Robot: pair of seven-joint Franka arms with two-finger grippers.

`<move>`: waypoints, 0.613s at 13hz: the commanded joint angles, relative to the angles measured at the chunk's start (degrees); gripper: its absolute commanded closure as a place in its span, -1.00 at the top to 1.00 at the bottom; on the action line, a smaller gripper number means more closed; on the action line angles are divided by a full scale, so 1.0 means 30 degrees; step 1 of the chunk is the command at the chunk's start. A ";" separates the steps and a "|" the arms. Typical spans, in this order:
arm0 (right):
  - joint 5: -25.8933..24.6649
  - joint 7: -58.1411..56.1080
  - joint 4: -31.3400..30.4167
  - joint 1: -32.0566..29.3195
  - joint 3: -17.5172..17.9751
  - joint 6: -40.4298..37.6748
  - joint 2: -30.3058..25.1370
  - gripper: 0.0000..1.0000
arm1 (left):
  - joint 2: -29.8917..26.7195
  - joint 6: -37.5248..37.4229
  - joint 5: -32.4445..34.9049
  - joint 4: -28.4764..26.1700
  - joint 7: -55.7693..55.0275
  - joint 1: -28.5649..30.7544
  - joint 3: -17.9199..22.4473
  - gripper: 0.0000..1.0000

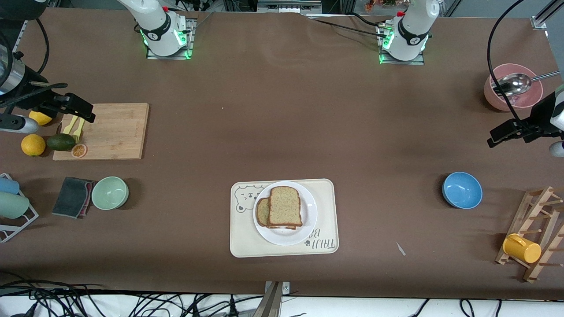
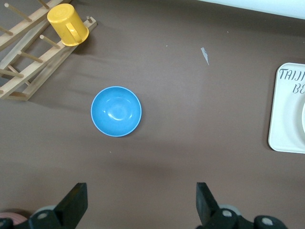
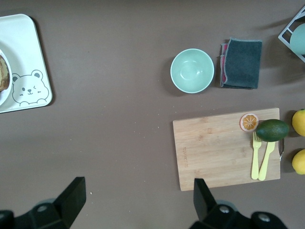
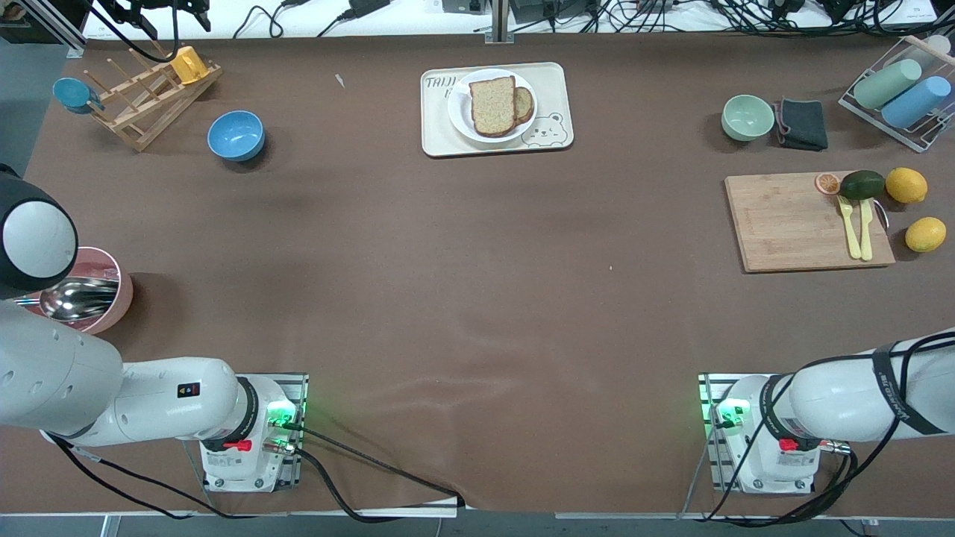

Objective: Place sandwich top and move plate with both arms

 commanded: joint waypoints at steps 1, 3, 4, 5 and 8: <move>-0.0068 -0.0309 0.0689 -0.0119 0.0017 -0.0426 0.0284 1.00 | -0.0185 -0.0518 0.0696 0.0332 -0.0322 -0.0676 0.0570 1.00; -0.0009 -0.0309 0.0689 -0.0119 0.0017 -0.0426 0.0284 1.00 | -0.0040 -0.0518 0.0696 0.0302 -0.0235 -0.0558 0.0569 1.00; -0.0009 -0.0251 0.0689 -0.0119 0.0046 -0.0426 0.0284 1.00 | -0.0040 -0.0547 0.0696 0.0331 -0.0205 -0.0500 0.0569 1.00; 0.0020 -0.0250 0.0689 -0.0061 0.0017 -0.0426 0.0284 1.00 | -0.0069 -0.0577 0.0696 0.0389 -0.0205 -0.0500 0.0569 1.00; 0.0079 -0.0250 0.0660 -0.0060 0.0017 -0.0426 0.0284 1.00 | -0.0069 -0.0694 0.0696 0.0390 -0.0351 -0.0529 0.0481 1.00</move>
